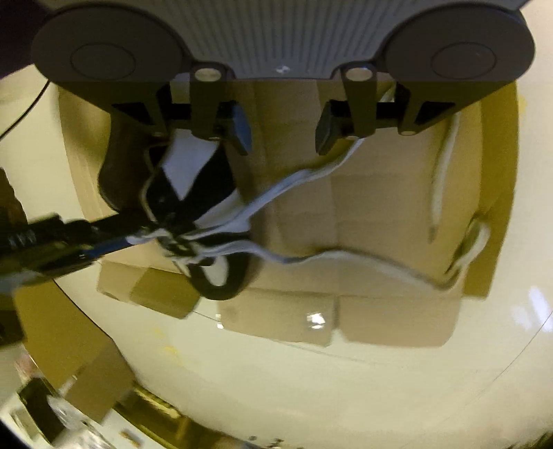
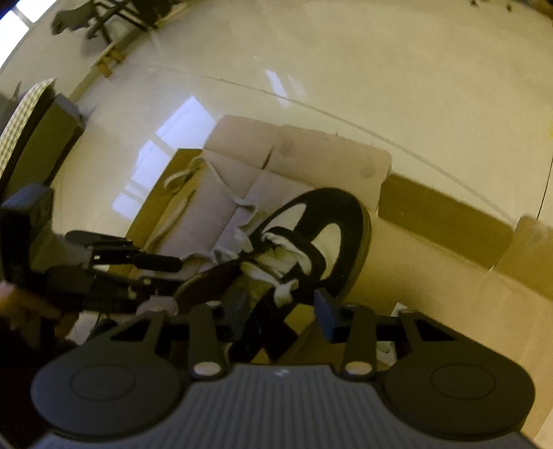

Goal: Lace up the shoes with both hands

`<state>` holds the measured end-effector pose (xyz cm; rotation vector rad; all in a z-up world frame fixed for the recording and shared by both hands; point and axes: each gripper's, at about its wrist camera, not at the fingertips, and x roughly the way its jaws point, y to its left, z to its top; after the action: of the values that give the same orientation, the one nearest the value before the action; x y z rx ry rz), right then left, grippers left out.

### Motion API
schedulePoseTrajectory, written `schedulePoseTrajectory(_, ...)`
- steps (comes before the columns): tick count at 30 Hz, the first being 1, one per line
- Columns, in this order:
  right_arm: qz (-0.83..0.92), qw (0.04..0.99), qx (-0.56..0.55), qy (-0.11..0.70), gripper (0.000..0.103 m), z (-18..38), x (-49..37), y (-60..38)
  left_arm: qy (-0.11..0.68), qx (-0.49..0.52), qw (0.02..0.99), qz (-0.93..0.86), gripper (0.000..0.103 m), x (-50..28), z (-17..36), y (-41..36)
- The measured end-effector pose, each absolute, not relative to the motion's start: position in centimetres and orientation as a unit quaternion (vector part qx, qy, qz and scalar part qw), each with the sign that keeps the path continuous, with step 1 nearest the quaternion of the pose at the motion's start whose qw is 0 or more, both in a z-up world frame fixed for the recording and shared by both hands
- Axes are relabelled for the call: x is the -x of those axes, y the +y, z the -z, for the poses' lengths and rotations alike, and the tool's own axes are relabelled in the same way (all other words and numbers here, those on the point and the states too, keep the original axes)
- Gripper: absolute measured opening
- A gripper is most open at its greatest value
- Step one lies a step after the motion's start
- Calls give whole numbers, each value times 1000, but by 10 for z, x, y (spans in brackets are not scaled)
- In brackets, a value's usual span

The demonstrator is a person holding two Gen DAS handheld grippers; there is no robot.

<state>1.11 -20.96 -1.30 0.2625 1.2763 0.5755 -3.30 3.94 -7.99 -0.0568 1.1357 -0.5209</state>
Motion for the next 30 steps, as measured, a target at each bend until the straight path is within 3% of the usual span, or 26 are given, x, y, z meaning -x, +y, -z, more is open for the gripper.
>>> schedulePoseTrajectory(3, -223, 725, -267, 595, 5, 25, -26, -228, 518, 18, 816, 257, 42, 28, 79, 32)
schedulePoseTrajectory(9, -156, 657, -421, 606, 9, 54, -35, -251, 490, 0, 827, 275, 40, 12, 79, 19)
schedulePoseTrajectory(11, -160, 682, -384, 602, 18, 44, -36, -247, 481, -9, 830, 281, 31, 10, 79, 16)
schedulePoseTrajectory(13, -182, 718, -311, 595, 24, 26, -35, -235, 489, -1, 828, 275, 29, 7, 82, 17)
schedulePoseTrajectory(18, -298, 793, 1, 531, 23, -17, -15, -164, 520, 70, 816, 243, 30, 15, 81, 35)
schedulePoseTrajectory(23, -358, 778, 97, 508, 22, -20, -12, -127, 530, 119, 803, 247, 37, 43, 68, 43)
schedulePoseTrajectory(30, -388, 745, 182, 511, 19, -3, -18, -95, 519, 144, 803, 256, 37, 49, 51, 54)
